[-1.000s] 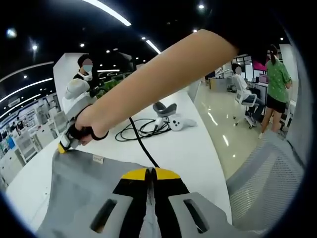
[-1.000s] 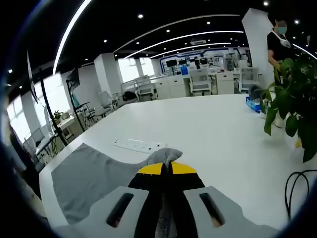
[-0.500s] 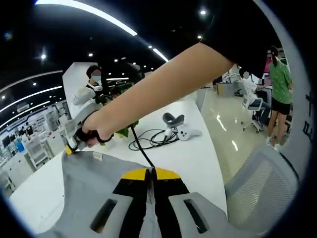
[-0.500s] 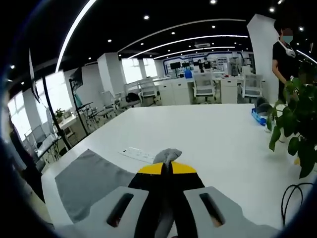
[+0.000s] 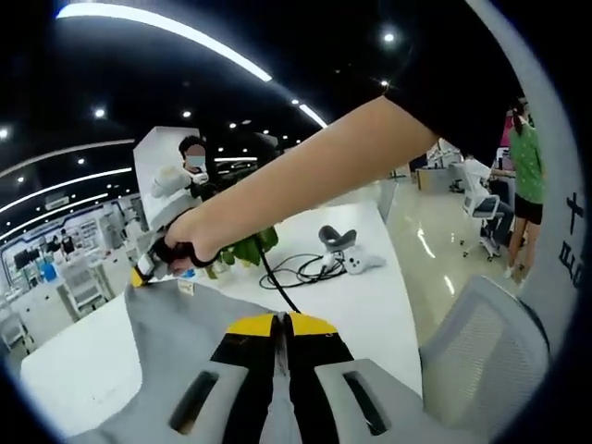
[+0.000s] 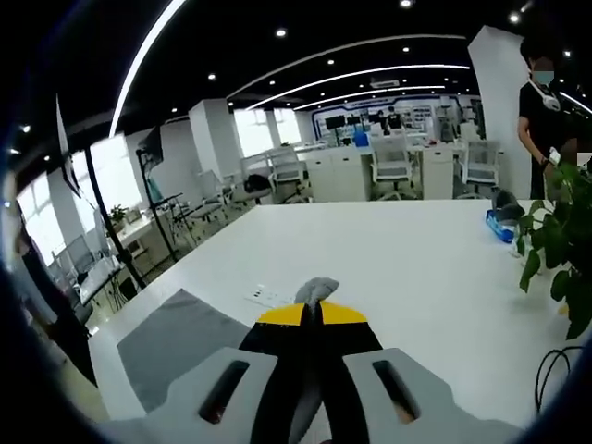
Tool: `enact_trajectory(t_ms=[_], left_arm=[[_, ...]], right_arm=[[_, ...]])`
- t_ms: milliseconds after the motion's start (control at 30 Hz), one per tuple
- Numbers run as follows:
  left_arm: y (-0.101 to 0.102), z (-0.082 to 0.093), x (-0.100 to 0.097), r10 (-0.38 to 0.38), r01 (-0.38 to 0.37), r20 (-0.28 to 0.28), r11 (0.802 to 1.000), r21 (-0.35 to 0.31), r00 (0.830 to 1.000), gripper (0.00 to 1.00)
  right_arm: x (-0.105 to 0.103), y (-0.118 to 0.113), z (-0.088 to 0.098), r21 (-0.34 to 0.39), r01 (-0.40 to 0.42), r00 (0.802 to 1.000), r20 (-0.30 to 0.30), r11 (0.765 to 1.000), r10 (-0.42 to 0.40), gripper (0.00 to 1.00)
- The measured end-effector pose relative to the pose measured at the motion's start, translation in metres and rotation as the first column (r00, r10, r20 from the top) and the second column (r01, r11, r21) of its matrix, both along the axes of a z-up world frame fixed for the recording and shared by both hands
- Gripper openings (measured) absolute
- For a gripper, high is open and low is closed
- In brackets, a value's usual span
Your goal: Fold the towel on the table until its edges align and the towel forms a compact rectangular stack.
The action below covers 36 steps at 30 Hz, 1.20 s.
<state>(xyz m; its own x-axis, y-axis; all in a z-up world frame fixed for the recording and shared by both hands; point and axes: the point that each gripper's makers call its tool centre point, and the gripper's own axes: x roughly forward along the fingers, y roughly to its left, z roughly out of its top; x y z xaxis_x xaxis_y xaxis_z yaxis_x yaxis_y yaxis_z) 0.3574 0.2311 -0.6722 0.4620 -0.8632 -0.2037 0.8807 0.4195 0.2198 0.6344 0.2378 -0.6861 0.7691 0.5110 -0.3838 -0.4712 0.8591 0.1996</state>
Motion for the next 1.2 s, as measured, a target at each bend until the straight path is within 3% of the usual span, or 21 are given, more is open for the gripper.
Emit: enact_trajectory(t_ms=[600, 1200], left_arm=[[0.065, 0.024, 0.003, 0.129, -0.129, 0.001, 0.989, -0.069, 0.992, 0.03], [0.136, 0.035, 0.005, 0.308, -0.306, 0.002, 0.946, -0.103, 0.951, 0.03]], right_arm=[[0.004, 0.073, 0.025, 0.032, -0.08, 0.997, 0.009, 0.996, 0.079, 0.01], [0.001, 0.139, 0.041, 0.042, -0.179, 0.984, 0.025, 0.983, 0.178, 0.01]])
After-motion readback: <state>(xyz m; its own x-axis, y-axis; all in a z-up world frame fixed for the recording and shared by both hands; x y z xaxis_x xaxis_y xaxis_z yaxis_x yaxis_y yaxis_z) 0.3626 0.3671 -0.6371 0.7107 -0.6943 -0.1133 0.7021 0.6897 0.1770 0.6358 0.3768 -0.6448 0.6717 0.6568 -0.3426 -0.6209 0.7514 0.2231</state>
